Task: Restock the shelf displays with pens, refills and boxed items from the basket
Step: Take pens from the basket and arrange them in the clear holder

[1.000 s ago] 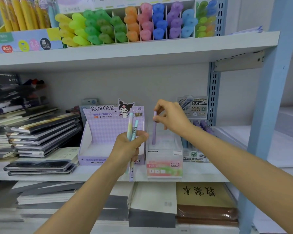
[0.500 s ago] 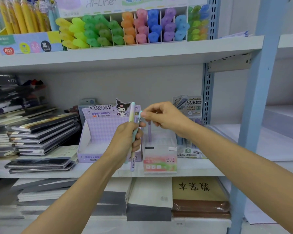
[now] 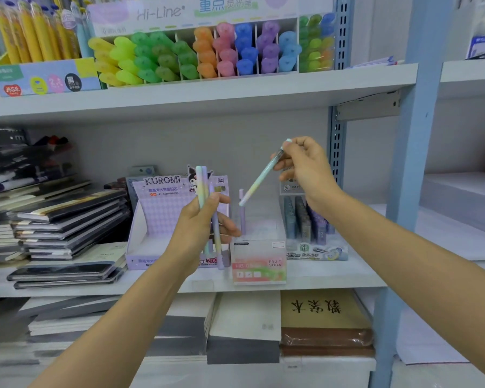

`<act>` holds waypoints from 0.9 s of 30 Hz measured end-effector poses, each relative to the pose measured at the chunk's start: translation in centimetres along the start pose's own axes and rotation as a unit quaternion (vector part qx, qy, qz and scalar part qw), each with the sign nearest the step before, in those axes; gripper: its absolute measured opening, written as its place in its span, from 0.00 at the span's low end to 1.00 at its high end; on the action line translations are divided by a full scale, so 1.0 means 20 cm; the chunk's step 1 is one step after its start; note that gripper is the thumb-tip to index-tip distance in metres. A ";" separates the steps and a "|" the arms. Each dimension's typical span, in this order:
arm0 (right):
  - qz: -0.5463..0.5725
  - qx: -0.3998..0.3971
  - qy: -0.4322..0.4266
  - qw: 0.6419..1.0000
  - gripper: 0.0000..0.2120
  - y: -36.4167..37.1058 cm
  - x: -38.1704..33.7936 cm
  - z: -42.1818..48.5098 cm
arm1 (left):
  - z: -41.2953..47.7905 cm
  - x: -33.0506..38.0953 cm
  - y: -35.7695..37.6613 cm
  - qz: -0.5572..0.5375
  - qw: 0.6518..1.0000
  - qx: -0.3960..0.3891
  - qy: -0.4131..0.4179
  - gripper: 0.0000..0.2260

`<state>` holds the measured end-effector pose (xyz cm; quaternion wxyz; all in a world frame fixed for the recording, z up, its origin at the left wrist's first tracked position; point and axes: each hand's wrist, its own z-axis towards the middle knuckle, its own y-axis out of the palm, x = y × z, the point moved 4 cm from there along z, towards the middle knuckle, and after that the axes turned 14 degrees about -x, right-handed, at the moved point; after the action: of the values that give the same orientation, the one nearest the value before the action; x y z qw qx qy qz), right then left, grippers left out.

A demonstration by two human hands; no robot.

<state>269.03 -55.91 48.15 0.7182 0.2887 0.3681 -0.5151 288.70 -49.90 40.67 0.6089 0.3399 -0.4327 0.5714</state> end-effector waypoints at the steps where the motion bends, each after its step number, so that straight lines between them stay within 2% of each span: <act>1: -0.031 -0.001 -0.008 0.999 0.02 -0.01 0.00 0.00 | 0.00 0.00 -0.01 -0.005 1.000 0.009 -0.002 0.13; 6: -0.191 -0.040 -0.012 0.981 0.03 0.04 0.11 0.00 | 0.02 -0.04 0.00 0.010 1.000 0.013 -0.014 0.14; 12: -0.372 -0.080 -0.049 0.924 0.06 0.13 0.23 -0.01 | 0.03 -0.10 0.00 -0.018 0.999 0.000 -0.038 0.12; 27: -0.420 -0.105 -0.061 0.899 0.05 0.09 0.23 0.05 | 0.00 -0.11 -0.01 -0.020 0.997 -0.081 -0.001 0.12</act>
<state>271.83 -58.63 44.88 0.4824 -0.0017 0.4629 -0.7437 289.03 -50.87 38.79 0.6454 0.2990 -0.4709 0.5218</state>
